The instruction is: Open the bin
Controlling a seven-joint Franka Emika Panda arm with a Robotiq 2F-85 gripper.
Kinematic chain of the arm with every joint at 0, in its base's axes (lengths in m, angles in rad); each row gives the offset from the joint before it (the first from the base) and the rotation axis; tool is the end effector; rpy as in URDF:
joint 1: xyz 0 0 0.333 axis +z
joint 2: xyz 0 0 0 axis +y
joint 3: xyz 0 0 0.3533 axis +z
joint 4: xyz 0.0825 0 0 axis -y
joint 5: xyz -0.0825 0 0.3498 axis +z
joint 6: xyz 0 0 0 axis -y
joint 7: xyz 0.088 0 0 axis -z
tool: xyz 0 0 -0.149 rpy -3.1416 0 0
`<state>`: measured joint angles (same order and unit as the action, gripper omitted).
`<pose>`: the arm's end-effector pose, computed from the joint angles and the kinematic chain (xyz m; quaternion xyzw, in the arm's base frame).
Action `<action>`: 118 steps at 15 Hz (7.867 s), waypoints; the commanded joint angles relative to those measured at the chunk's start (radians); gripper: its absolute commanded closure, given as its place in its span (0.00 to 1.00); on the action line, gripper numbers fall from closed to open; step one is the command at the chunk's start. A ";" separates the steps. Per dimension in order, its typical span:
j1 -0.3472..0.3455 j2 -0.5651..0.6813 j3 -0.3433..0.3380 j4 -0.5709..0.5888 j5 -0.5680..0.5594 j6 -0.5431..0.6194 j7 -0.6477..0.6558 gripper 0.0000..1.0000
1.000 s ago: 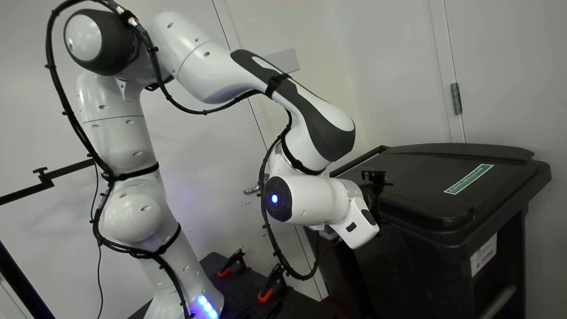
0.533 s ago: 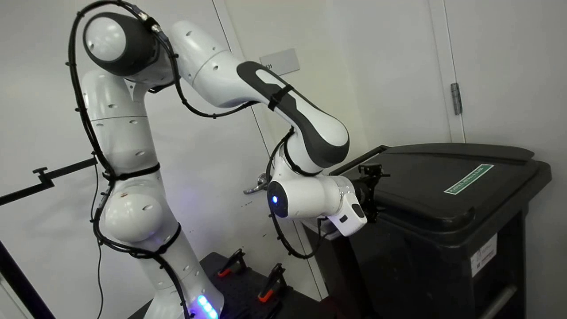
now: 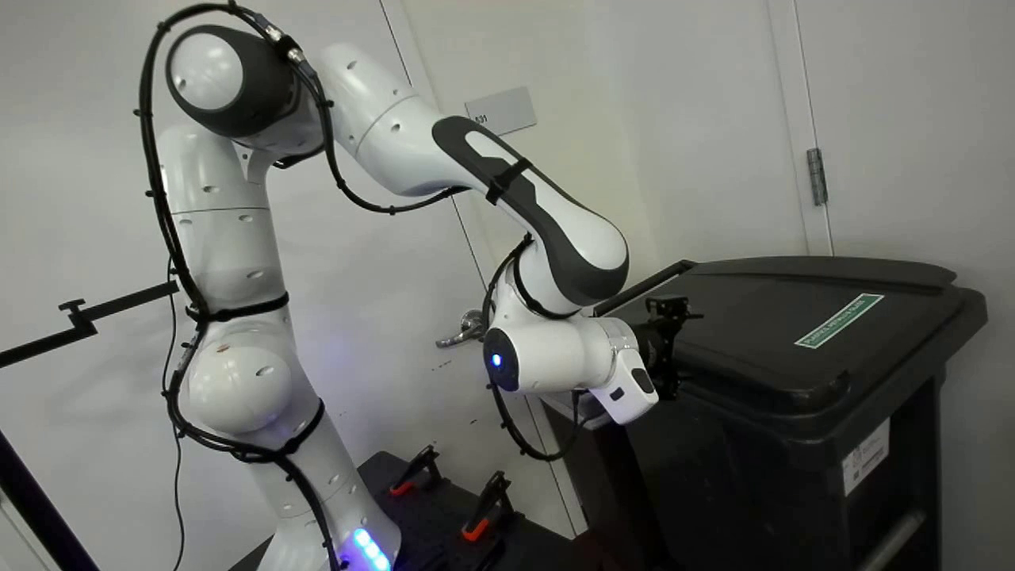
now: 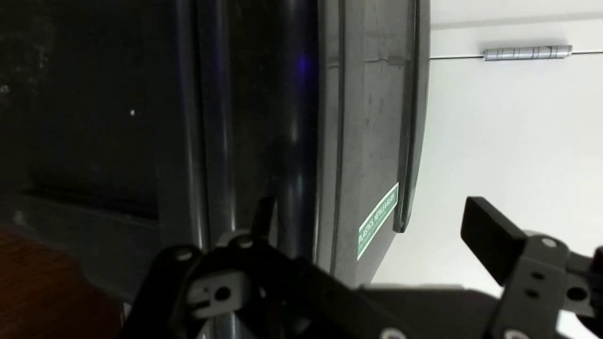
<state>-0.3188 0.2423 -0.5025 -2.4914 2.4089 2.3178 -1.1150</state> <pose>0.3489 -0.3329 0.2409 -0.4937 0.6897 -0.4196 0.3232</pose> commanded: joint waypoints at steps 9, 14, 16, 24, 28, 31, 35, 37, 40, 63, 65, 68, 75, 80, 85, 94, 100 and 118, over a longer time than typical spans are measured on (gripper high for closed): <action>0.003 0.168 0.017 0.130 0.217 -0.093 -0.035 0.00; -0.016 0.165 0.005 0.130 0.191 -0.171 -0.015 0.00; -0.021 0.151 0.003 0.115 0.191 -0.190 -0.015 0.06; -0.012 0.101 -0.001 0.054 0.191 -0.202 -0.028 0.78; -0.006 0.072 -0.004 0.032 0.191 -0.178 -0.024 1.00; 0.005 0.023 -0.004 0.010 0.191 -0.154 -0.057 0.96; 0.028 -0.103 -0.004 -0.035 0.190 -0.078 -0.133 0.96; 0.032 -0.172 0.004 -0.040 0.189 -0.012 -0.181 0.96; 0.035 -0.268 0.031 -0.026 0.189 0.117 -0.260 0.96; -0.080 -0.591 0.394 0.003 0.180 0.380 -0.583 0.96; -0.089 -0.602 0.402 -0.007 0.180 0.389 -0.583 0.86; -0.102 -0.586 0.394 -0.014 0.181 0.390 -0.586 0.86; -0.101 -0.602 0.416 -0.004 0.189 0.409 -0.605 0.96; -0.113 -0.637 0.501 0.043 0.195 0.499 -0.658 0.96; -0.172 -0.676 0.673 0.090 0.195 0.581 -0.684 0.96; -0.449 -0.707 1.109 0.188 0.194 0.657 -0.755 0.96; -0.758 -0.818 1.489 0.251 0.195 0.680 -0.755 0.96; -1.036 -1.208 1.819 0.286 0.098 0.631 -0.480 0.96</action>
<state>-1.3296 -0.8922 1.2988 -2.2075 2.5759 2.9684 -1.7187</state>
